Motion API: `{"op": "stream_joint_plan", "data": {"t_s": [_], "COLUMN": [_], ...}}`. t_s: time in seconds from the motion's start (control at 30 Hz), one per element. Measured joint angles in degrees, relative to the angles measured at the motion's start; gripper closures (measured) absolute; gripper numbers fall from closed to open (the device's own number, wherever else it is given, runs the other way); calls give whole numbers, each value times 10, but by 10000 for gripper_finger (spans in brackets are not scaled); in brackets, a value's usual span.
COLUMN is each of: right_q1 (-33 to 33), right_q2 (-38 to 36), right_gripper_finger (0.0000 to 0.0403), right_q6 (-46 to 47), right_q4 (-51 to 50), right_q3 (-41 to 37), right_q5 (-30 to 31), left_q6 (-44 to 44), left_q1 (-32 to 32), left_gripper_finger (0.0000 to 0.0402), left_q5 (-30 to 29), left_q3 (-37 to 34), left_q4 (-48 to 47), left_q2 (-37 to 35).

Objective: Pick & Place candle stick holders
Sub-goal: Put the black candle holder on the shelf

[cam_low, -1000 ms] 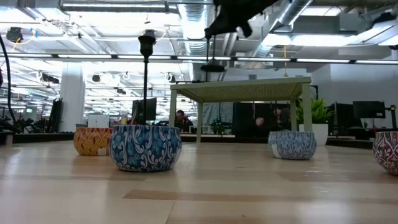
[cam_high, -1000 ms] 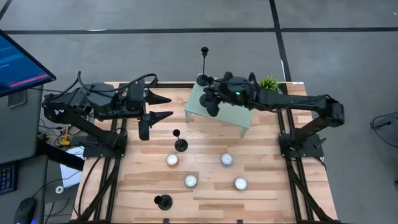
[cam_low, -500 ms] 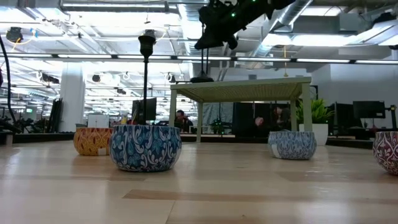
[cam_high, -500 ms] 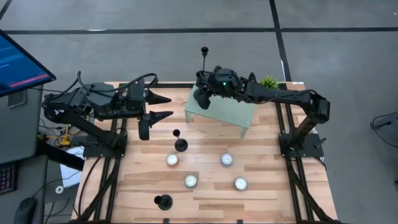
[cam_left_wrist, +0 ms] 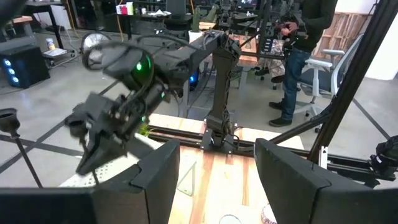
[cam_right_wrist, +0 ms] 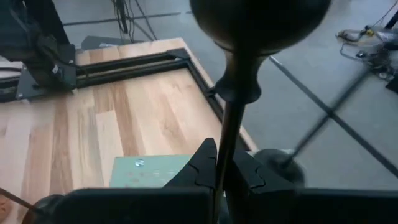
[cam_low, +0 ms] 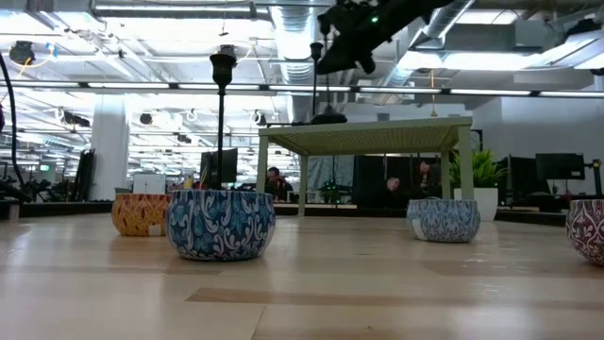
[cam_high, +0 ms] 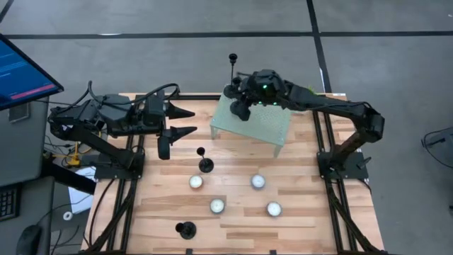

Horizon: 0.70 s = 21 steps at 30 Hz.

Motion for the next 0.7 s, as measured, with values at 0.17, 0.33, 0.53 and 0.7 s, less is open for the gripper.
{"op": "stream_joint_plan", "data": {"t_s": [0.17,0.33,0.53,0.7], "right_q1": [-43,-85,-123,-143], "right_q2": [-32,-27,-27,-27], "right_gripper_finger": [403,403,403,403], "right_q6": [-3,-3,-5,-5], "right_q4": [-4,32,66,88], "right_q3": [-19,-42,-74,-81], "right_q5": [-6,-33,-50,-78], "left_q6": [3,6,6,6], "left_q1": [0,0,0,0], "left_gripper_finger": [192,192,192,192], "left_q5": [0,0,0,0], "left_q3": [0,0,0,0], "left_q4": [0,0,0,0], "left_q2": [0,0,0,0]}}
